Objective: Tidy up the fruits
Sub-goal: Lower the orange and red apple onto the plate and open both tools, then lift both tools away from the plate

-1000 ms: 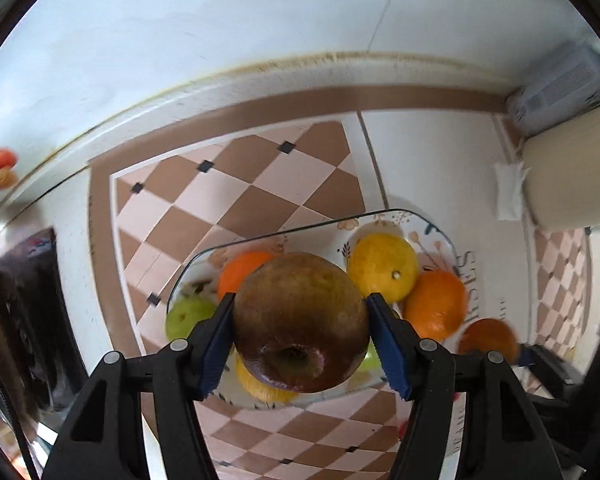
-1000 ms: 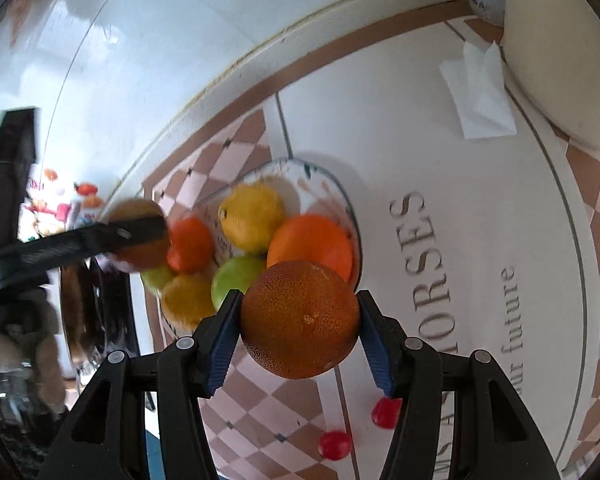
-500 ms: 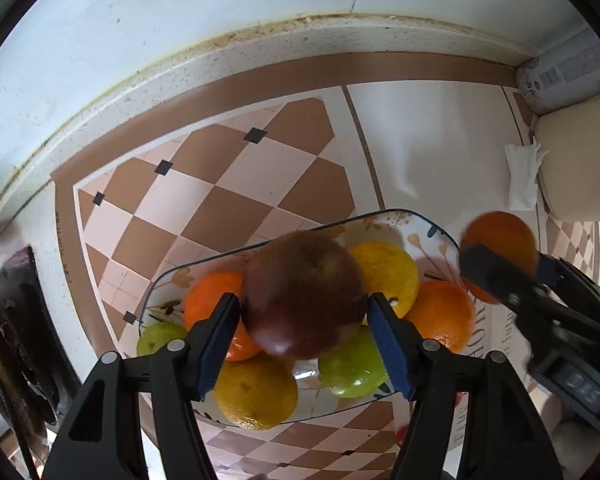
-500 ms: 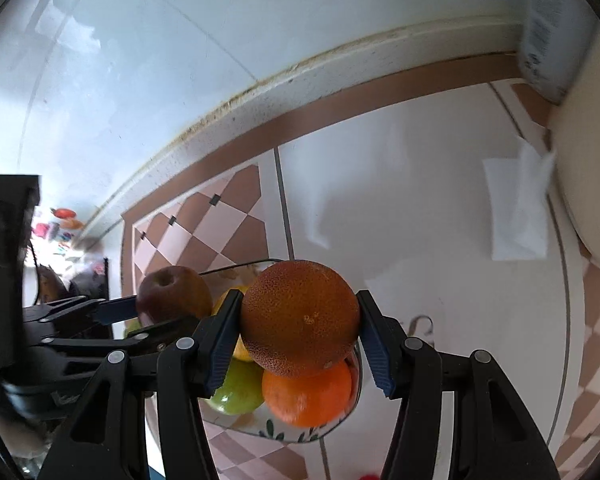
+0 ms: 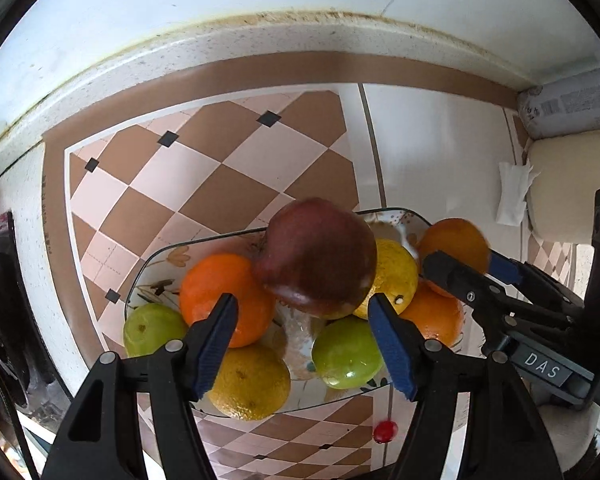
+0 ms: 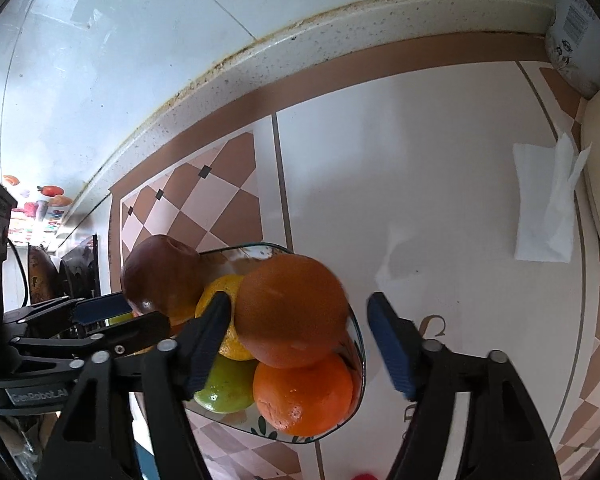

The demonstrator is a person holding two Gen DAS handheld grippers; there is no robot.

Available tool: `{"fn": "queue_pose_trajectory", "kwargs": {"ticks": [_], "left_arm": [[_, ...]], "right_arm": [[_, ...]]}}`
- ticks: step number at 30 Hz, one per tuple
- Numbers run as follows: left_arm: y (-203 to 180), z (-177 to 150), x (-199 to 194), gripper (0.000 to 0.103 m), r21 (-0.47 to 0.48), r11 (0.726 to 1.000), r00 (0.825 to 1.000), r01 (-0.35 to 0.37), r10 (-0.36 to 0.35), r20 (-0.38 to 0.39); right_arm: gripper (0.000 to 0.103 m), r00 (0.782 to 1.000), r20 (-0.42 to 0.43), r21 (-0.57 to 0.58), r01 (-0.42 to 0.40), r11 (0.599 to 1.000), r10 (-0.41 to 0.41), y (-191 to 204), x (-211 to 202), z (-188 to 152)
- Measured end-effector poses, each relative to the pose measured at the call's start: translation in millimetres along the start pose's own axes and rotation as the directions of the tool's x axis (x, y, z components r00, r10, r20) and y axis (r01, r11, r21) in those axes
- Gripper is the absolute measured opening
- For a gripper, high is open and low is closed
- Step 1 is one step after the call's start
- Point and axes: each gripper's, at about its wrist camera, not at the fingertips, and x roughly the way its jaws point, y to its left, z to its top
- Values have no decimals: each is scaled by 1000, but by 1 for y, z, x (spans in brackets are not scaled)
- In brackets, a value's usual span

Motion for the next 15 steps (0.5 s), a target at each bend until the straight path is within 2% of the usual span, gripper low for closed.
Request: {"fn": "queue_pose_trajectory", "kwargs": {"ticks": [3,5,6,7,8,11,15], "left_arm": [[5,-6,-14,66,-17,1000,999,17,-16,40],[10,-12,-25,67,-29,1000,997,4,-1,81],[13,-16,-31,71,-34,999,995,-6,10,104],[15,-18,-36,75,-42,999,992,-17,23,127],[18,-23,-43,82,-52,998,987,-35,43,155],[27,-42,-56,89,-80,993,972,-81,97,213],[37,-72,-64,90,-120,985,951,-127,156,268]], "right_arm": [[75,1000,0,4,10,1000,-10,-2,-5,-2],[76,1000,5,0,18,1000,-18,-1,-10,-5],[77,999,10,-9,31,999,-31,1,-14,-7],[83,999,17,-21,48,999,-47,3,-18,-11],[88,997,31,-38,73,997,-72,7,-24,-15],[89,987,78,-96,149,984,-142,19,-41,-32],[93,972,123,-143,216,966,-199,34,-57,-61]]}}
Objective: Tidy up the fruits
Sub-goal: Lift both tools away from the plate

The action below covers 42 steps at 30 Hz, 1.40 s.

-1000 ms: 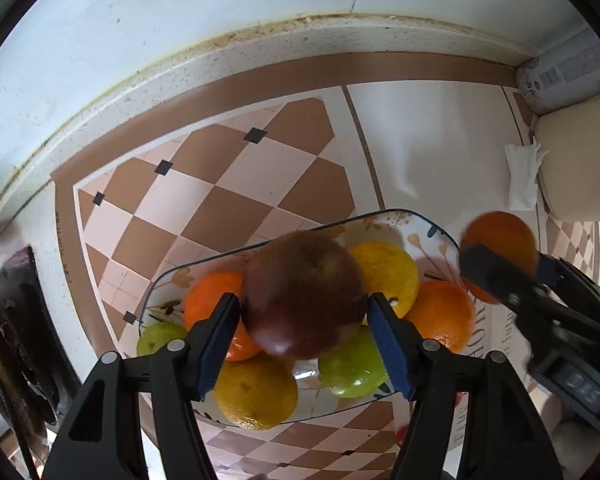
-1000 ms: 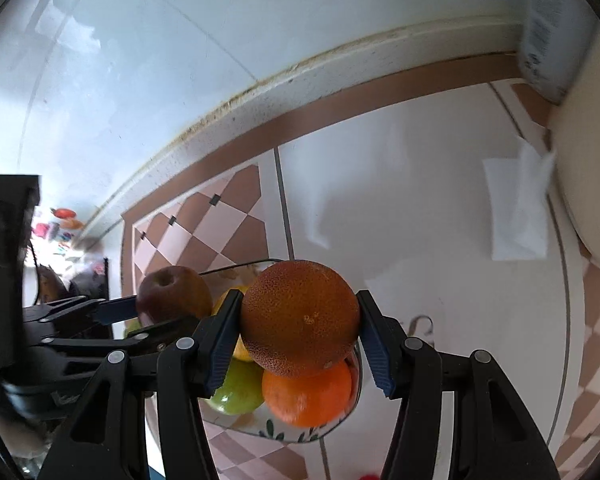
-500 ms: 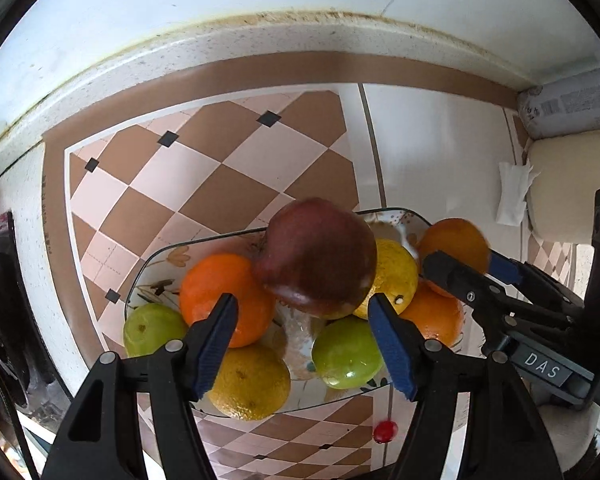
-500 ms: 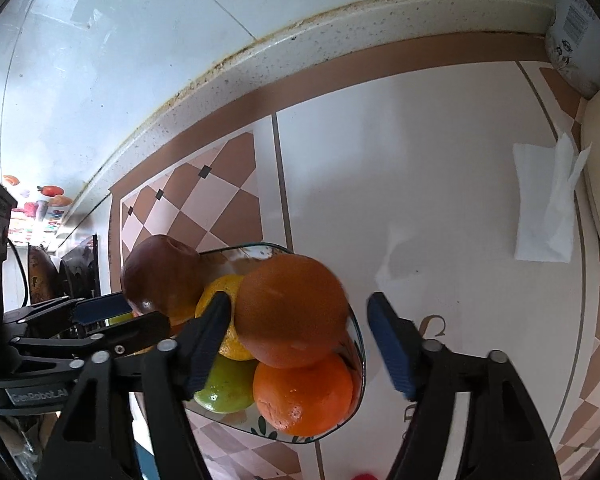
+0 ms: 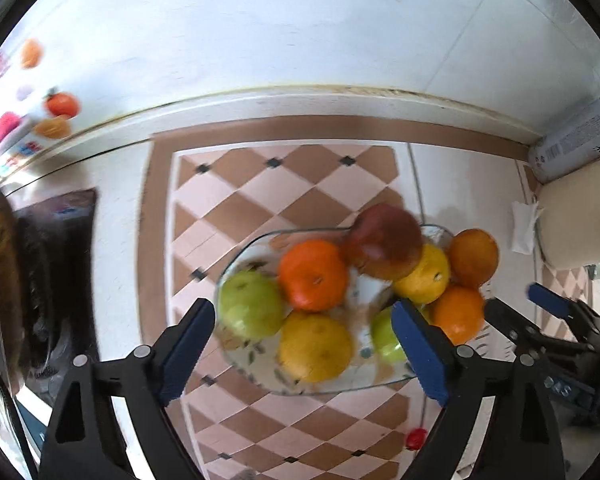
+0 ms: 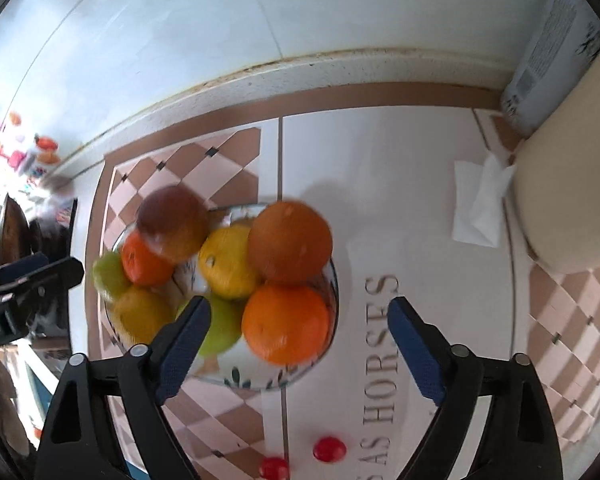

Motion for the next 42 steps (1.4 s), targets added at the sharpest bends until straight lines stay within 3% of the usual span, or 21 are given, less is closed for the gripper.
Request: {"fn": "queue_pose_trajectory", "kwargs": {"ticks": [12,24,31,42], "left_arm": [[17,-83,-24,90,-54,996,992,-71,76,98],[14,-140,-87,90,-59,997,972,-56,68,225],[10,-175,-131,90,-55,998,954,-33,48,295],[1,-211,-177,90,-30,999,928,-20,30,371]], "right_arm": [[93,989,106,-72,111,991,-103,34,-56,-78],[93,975,209,-79,91,993,-73,52,-123,-127],[93,954,296,-100,82,992,-49,66,-178,-159],[93,932,363,-103,62,993,-20,71,-232,-197]]}}
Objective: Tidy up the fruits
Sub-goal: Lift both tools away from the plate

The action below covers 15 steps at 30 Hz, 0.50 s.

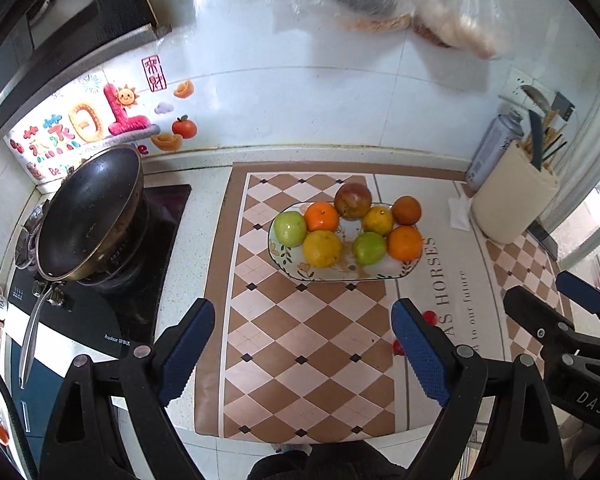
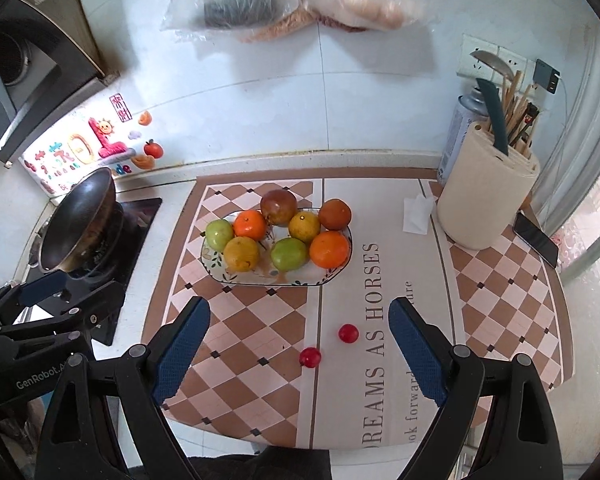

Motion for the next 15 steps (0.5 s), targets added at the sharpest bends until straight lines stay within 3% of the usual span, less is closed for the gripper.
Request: {"fn": "queue_pose_trajectory", "kwargs": {"ticks": [7,15], "left_arm": [[-5,-5,-13,90,15,1000,1000,7,-8,23],[-15,-4,3,91,35,999,1000,21,-20,-19]], "right_arm": [[93,1000,19,13,-6,1000,6,-3,-17,-4],[93,998,-6,89,-67,994,68,-23,-1,1]]}}
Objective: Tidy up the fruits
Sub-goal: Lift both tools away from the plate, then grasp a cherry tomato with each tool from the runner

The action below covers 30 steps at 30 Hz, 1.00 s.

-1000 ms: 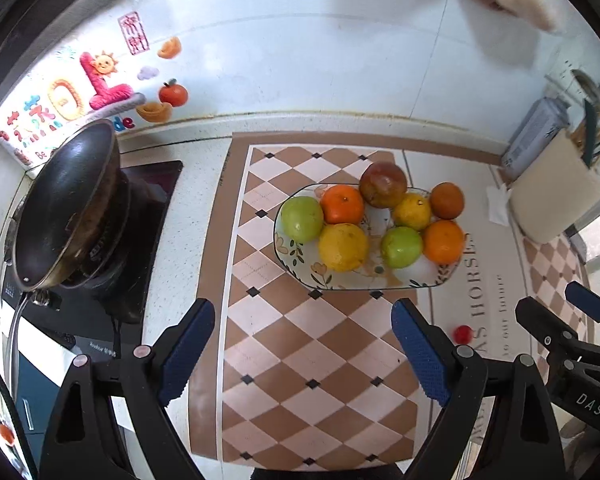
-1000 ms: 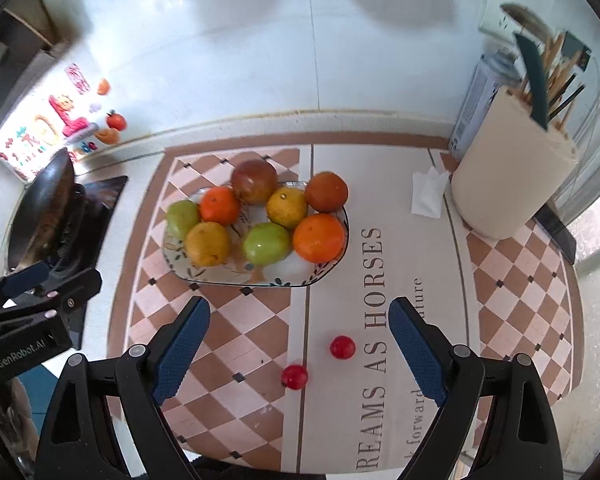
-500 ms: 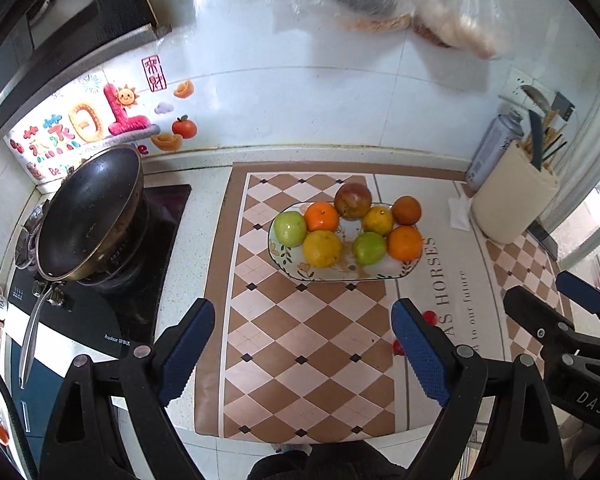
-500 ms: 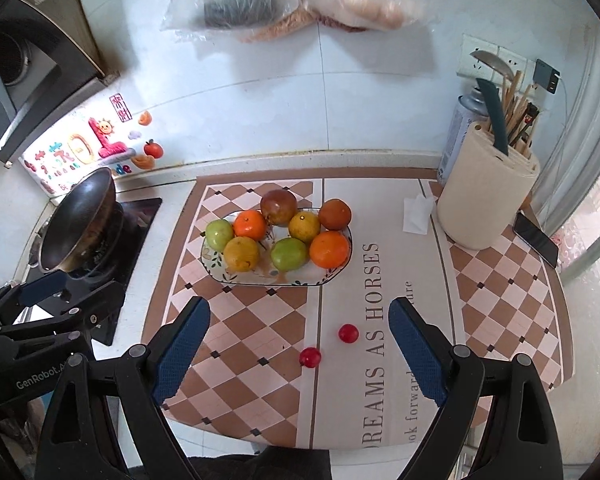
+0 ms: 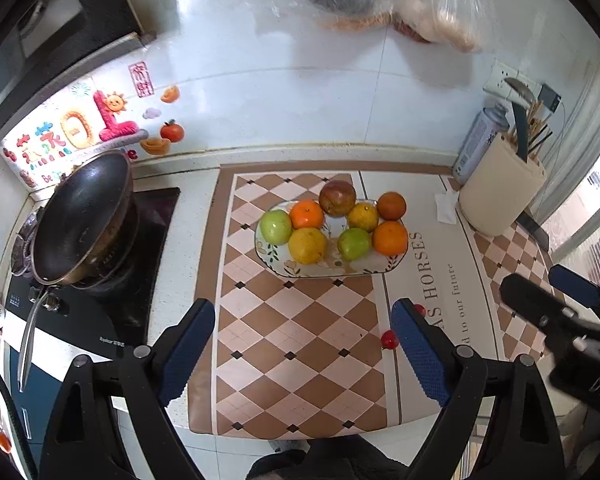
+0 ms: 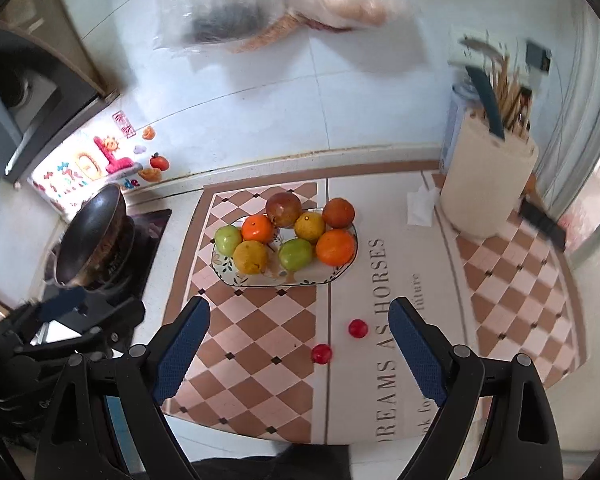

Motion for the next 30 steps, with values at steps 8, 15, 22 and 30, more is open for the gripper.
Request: {"fn": "queue_pose_trajectory", "kwargs": {"ticks": [8,15,22,30], "left_arm": [[-18,-3,85,103,65,993,987,-95,102,-122],[-36,-22,188,103,131,981,932,-141,176,-318],[-46,-40,231,102,129,988,894,-85,133,-429],[-72,-46,235,98,77,993,877,89,-42,-478]], "right_arm": [[77,986,-165,160,10,987,16,-77,97,-9],[56,935,-350,214,20,977,57,-110,213,-43],[34,905,-420,184,10,983,70,-109,268,-61],[33,921,-387,171,18,985,51,-120,252,-66]]}}
